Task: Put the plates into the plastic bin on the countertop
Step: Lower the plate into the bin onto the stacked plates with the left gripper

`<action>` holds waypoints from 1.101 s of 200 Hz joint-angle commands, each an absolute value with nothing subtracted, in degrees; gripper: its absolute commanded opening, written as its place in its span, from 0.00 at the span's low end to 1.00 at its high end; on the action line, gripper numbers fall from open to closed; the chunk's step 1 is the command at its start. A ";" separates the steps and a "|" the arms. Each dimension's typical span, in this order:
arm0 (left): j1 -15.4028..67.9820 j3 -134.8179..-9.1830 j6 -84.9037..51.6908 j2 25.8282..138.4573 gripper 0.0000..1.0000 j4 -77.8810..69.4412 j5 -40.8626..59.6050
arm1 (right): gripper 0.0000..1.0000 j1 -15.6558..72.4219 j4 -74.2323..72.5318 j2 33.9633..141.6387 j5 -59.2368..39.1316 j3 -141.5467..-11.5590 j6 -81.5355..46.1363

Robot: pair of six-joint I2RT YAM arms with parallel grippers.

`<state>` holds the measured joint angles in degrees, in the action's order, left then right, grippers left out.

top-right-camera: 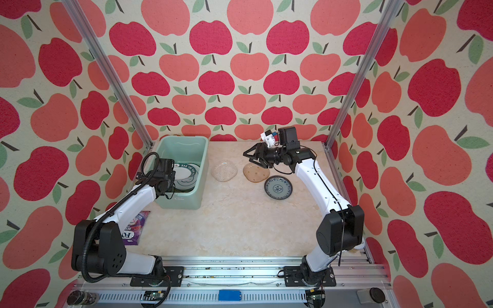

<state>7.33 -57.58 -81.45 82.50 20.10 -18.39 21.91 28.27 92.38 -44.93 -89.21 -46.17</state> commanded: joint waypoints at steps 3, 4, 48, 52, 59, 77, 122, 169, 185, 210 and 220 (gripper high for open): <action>7.19 -60.25 -85.51 85.27 0.00 22.34 -16.69 | 0.55 21.27 27.01 90.75 -45.97 -88.36 -46.32; 7.20 -60.27 -85.56 85.35 0.00 22.29 -16.65 | 0.55 21.27 27.00 90.73 -45.97 -88.30 -46.32; 8.94 -63.10 -89.38 88.67 0.00 24.24 -17.65 | 0.55 20.66 26.72 89.60 -45.79 -86.81 -46.54; 9.03 -63.25 -89.84 88.83 0.00 24.54 -17.62 | 0.55 20.58 26.72 89.50 -45.79 -86.70 -46.50; 9.34 -63.41 -90.66 89.23 0.00 25.03 -17.79 | 0.55 20.48 26.70 89.47 -45.79 -86.58 -46.50; 9.79 -63.56 -92.72 89.96 0.00 25.48 -17.59 | 0.55 20.30 26.70 89.44 -45.88 -86.52 -46.50; 10.47 -63.22 -94.62 90.87 0.00 25.67 -17.58 | 0.55 20.04 26.62 89.76 -46.14 -86.73 -46.49; 10.64 -60.15 -97.20 90.93 0.00 23.75 -17.14 | 0.55 19.68 26.97 90.00 -46.31 -86.96 -46.32; 10.73 -59.36 -97.29 91.27 0.01 22.88 -17.04 | 0.55 19.60 27.16 90.08 -46.31 -87.16 -46.24; 10.81 -58.97 -96.90 91.92 0.02 21.68 -16.72 | 0.55 19.51 27.66 90.13 -46.23 -87.53 -46.06; 10.81 -59.09 -96.62 92.26 0.03 21.58 -16.61 | 0.55 19.51 27.93 90.08 -46.08 -87.57 -45.97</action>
<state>10.55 -60.14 -96.01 90.85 21.82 -17.12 19.84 27.51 90.98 -45.15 -87.07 -46.19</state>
